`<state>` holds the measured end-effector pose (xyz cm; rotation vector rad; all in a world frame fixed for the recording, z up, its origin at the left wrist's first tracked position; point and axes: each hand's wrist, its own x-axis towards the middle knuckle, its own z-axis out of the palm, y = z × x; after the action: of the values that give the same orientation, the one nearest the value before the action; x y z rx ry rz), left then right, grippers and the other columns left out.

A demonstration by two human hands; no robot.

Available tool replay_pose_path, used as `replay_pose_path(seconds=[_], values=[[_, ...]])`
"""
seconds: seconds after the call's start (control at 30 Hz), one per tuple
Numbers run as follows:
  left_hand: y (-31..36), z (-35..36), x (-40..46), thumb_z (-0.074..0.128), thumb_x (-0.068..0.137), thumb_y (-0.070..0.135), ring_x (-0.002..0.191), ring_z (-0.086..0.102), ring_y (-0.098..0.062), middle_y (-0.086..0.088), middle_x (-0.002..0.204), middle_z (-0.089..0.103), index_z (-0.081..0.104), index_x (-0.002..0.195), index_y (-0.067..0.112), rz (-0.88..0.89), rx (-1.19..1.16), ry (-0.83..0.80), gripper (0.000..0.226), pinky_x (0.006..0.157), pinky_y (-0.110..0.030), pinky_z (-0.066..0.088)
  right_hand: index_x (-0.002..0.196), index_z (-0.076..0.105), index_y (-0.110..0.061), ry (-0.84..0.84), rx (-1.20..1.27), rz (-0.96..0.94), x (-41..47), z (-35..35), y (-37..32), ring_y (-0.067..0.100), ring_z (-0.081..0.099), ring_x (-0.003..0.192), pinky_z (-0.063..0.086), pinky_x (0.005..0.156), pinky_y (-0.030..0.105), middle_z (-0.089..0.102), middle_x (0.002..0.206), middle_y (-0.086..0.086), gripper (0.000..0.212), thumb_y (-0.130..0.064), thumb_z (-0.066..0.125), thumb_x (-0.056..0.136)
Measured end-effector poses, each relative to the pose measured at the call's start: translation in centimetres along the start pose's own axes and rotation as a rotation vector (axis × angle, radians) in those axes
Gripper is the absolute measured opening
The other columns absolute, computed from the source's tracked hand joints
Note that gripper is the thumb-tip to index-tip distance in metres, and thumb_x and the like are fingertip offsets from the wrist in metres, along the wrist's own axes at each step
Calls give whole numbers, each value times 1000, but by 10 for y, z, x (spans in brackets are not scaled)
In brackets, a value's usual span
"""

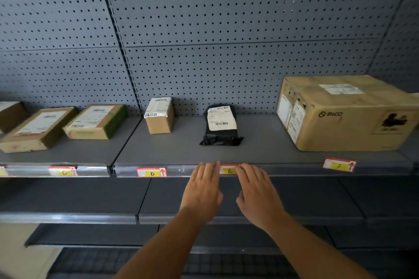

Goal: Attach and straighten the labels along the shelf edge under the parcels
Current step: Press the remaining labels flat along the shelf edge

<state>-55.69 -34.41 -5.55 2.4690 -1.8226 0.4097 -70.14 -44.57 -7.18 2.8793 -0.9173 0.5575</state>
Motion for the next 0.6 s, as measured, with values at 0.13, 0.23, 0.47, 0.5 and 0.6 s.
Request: replay_pose_path(seconds=[0.13,0.23,0.47,0.5,0.6], values=[[-1,4,4,43,97,32,144,19,-28,-11,154,21,4,155,9,14,-13,3,74,123,-43,11,142,43,-11,-31,45,14,6,2,1,27,47,132,38,115,44,48,140,8,71,-21,73,78],[-2,4,7,43,97,32,143,20,-28,-10,153,21,7,155,9,23,-14,36,72,122,-40,4,141,44,-11,-31,54,8,10,3,0,27,47,132,39,115,43,49,140,8,71,-21,74,78],[-3,4,8,48,96,32,141,24,-28,-11,151,27,13,153,8,13,-19,40,71,122,-41,8,136,48,-9,-12,45,-14,15,3,-1,27,52,123,43,110,44,52,132,8,67,-20,74,75],[-4,5,8,48,96,31,141,24,-27,-11,150,28,14,152,8,13,-16,35,70,123,-41,9,135,50,-9,-3,40,-18,16,2,-2,26,53,120,44,109,44,54,130,8,66,-21,74,75],[-6,7,6,47,96,30,142,23,-28,-10,150,27,14,153,8,25,-11,19,69,124,-41,8,128,53,-12,9,23,-28,21,-2,-3,25,54,112,46,105,43,55,122,5,57,-22,71,75]])
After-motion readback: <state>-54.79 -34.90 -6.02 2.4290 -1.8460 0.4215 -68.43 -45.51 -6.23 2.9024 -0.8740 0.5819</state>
